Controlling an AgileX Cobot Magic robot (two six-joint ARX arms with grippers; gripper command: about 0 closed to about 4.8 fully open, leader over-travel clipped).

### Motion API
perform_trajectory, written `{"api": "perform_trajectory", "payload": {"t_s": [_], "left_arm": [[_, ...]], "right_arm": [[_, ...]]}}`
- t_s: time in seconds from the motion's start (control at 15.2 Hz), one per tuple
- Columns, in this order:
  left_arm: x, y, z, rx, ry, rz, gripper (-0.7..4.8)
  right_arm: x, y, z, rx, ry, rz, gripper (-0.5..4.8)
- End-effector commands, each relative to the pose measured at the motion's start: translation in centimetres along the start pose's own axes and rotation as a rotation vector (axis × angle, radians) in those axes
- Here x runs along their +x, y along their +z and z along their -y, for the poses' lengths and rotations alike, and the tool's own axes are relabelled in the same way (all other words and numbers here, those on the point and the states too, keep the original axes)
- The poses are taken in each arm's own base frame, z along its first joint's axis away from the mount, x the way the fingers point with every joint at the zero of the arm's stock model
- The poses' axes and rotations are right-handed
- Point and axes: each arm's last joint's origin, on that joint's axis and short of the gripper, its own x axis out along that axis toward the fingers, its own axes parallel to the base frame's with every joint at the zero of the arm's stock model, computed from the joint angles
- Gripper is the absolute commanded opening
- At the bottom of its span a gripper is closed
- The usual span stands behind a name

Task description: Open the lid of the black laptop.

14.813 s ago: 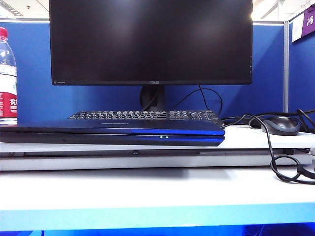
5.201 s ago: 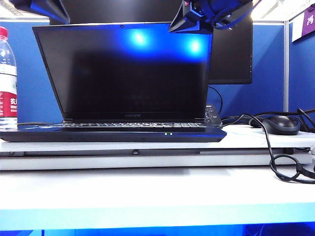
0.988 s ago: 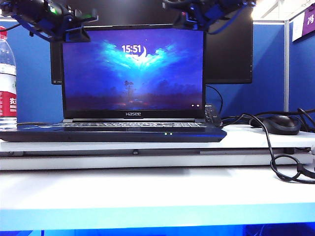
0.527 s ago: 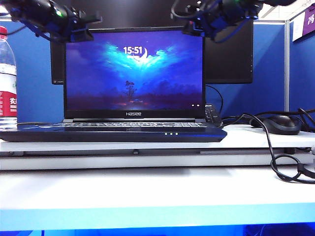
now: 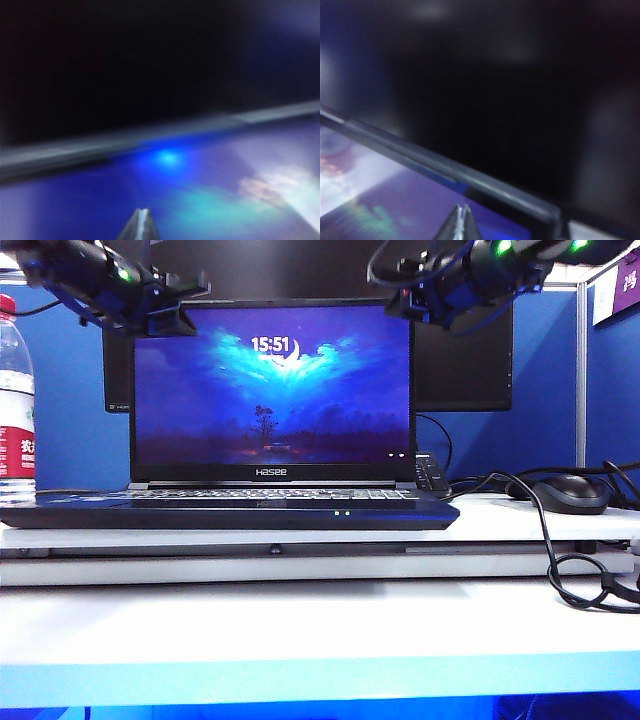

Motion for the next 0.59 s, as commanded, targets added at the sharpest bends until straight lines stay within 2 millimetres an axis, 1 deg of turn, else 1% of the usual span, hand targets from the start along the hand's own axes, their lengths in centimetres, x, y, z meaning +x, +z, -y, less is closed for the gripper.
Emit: {"api": "perform_trajectory", "payload": {"t_s": [0.07, 0.13, 0.26, 0.46, 0.53, 0.59], "left_arm": [[-2.4, 2.3, 0.9, -0.007, -0.106, -0.04, -0.06], [-3.5, 3.2, 1.2, -0.006, -0.109, -0.042, -0.06], [-6.1, 5.3, 1.9, 0.009, -0.129, -0.046, -0.06], [-11.7, 8.1, 3.2, 0.034, -0.122, -0.068, -0.06], [-14.1, 8.7, 3.7, 0.041, -0.121, -0.046, -0.06], [-16.3, 8.7, 4.3, 0.037, -0.12, -0.019, -0.06]], "right_arm": [[-1.5, 1.6, -0.5, 0.051, 0.022, -0.101, -0.01], [-2.4, 2.3, -0.9, 0.054, 0.028, -0.125, -0.01], [-5.3, 3.9, -1.5, 0.059, 0.028, -0.105, -0.01], [-11.3, 5.9, -2.7, 0.073, 0.009, -0.1, -0.01], [-13.8, 6.6, -3.4, 0.072, 0.014, -0.081, -0.01], [-15.8, 6.9, -3.9, 0.067, 0.013, -0.057, -0.01]]}}
